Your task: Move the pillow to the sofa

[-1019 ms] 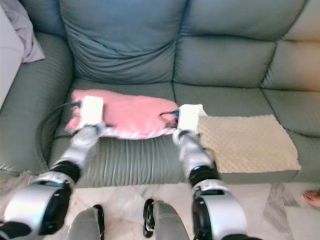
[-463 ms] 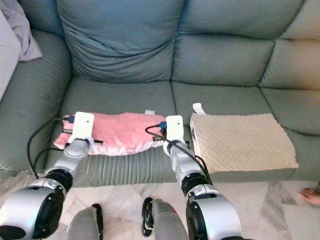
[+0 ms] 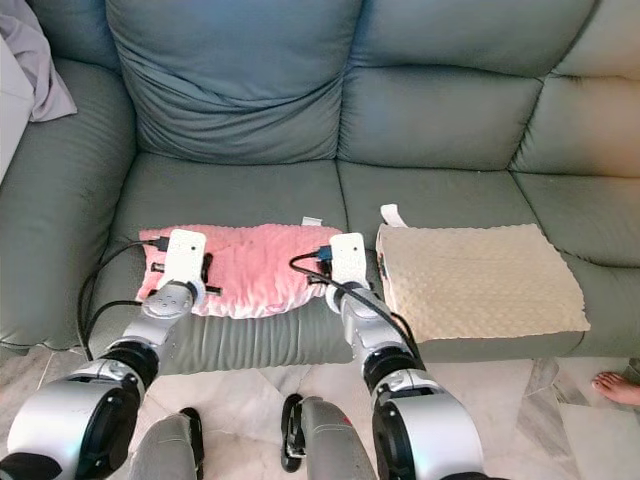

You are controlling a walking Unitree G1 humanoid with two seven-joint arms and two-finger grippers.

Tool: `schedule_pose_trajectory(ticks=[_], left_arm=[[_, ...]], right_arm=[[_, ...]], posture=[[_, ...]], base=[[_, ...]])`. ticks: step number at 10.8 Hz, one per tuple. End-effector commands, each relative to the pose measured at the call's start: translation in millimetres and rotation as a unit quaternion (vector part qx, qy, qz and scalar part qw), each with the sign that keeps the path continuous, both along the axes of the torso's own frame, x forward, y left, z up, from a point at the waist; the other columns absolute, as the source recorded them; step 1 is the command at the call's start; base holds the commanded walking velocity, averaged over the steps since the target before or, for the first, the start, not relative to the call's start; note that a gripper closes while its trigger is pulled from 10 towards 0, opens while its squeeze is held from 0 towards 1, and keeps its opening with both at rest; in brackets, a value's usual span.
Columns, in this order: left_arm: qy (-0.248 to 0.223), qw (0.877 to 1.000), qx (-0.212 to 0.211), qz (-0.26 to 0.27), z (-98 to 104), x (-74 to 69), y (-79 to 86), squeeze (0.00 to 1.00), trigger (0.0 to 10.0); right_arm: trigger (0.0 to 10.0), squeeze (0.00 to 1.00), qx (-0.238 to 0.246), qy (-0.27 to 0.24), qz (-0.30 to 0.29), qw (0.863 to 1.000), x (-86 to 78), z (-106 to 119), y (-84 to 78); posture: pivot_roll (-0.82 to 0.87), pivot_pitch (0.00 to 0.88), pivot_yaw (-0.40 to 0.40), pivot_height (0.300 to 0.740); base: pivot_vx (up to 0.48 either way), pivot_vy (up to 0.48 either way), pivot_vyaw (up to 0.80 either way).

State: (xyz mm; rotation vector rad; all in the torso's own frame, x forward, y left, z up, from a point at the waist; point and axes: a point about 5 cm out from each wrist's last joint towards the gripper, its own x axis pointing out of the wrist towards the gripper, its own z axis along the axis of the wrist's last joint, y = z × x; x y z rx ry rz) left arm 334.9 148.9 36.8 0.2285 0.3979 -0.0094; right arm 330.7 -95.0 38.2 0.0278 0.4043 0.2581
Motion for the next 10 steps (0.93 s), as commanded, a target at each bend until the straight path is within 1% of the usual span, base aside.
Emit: schedule_pose_trajectory(ticks=[1,3,4,5,6,7,8,9,10], left_arm=[[0.015,1.000,0.017,0.000,-7.2,-5.2,-0.8,1.00,10.0],[0.008,1.000,0.030,0.006,-6.0,-4.6,0.6,1.00,10.0],[0.002,1.000,0.028,0.004,-4.9,-4.0,-3.5,1.00,10.0],[0.001,0.999,0.032,-0.008,-4.8,-3.9,-9.0,1.00,10.0],[-0.010,0.999,0.037,-0.017,-3.2,-3.5,-14.9,1.00,10.0],[-0.012,0.999,0.043,-0.024,-2.7,-3.2,-17.1,1.00,10.0],[-0.021,0.997,0.064,-0.037,-0.9,-2.2,-18.8,1.00,10.0],[-0.030,0.996,0.074,-0.046,3.1,0.6,-20.7,1.00,10.0],[-0.033,0.997,0.067,-0.034,9.1,5.6,-19.2,1.00,10.0]], right_arm=[[10.0,1.00,-0.005,0.010,-0.001,1.000,-2.8,-4.8,-1.5],[10.0,1.00,0.006,0.008,0.005,1.000,-2.9,-4.2,1.0],[10.0,1.00,0.019,0.007,0.014,1.000,-3.2,-3.2,5.1],[10.0,1.00,0.013,0.004,0.022,1.000,-3.5,-3.0,6.7],[10.0,1.00,0.016,0.001,0.024,1.000,-2.9,-1.9,8.3],[10.0,1.00,0.018,-0.002,0.027,0.999,-1.6,0.1,9.3],[10.0,1.00,0.020,-0.010,0.031,0.999,1.6,4.7,11.0],[10.0,1.00,0.037,-0.018,0.033,0.999,5.7,11.7,14.9],[10.0,1.00,0.041,-0.027,0.038,0.998,9.2,18.4,19.8]], posture=[[-0.13,0.231,-0.165,0.740],[-0.13,0.233,-0.161,0.740],[-0.13,0.232,-0.160,0.740],[-0.13,0.232,-0.160,0.740],[-0.13,0.233,-0.159,0.740],[-0.13,0.228,-0.158,0.740],[-0.13,0.225,-0.155,0.740],[-0.12,0.213,-0.152,0.740],[-0.12,0.201,-0.148,0.740]], base=[[0.000,0.000,0.00],[0.000,0.000,0.00],[0.000,0.000,0.00],[0.000,0.000,0.00],[0.000,0.000,0.00],[0.000,0.000,0.00],[0.000,0.000,0.00],[0.000,0.000,0.00],[0.000,0.000,0.00]])
